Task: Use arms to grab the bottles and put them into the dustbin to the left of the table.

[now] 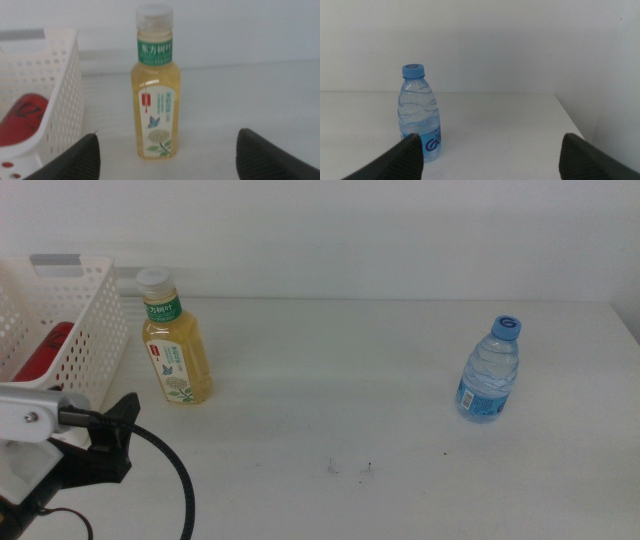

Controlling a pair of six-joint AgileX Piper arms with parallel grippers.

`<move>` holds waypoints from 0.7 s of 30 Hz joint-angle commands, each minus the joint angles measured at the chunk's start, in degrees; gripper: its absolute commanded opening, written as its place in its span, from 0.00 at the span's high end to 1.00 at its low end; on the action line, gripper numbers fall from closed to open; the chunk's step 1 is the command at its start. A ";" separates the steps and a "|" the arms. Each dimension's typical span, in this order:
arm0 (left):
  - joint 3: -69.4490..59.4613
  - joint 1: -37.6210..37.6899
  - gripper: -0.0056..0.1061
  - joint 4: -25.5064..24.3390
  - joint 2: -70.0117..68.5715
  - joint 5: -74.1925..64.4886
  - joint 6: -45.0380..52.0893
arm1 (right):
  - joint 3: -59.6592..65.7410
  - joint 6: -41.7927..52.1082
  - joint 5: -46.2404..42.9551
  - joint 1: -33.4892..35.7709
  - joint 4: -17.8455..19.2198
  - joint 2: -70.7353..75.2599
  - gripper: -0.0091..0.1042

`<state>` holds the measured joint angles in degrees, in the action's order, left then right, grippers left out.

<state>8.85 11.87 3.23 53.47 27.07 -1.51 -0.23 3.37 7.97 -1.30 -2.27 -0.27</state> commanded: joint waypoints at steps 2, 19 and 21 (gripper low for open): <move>-0.13 0.17 0.14 -0.42 -0.13 2.46 0.84 | 0.23 0.11 -0.20 -0.41 0.38 0.27 0.10; -0.13 0.07 0.14 -0.34 25.27 28.07 -2.89 | 0.23 0.11 -0.20 -0.41 0.38 0.27 0.10; -0.13 0.07 0.14 0.25 28.17 32.04 -2.89 | 0.23 0.11 -0.20 -0.41 0.38 0.27 0.10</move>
<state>8.71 11.87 2.42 79.73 54.77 -3.67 -0.23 3.37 7.97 -1.30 -2.27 -0.27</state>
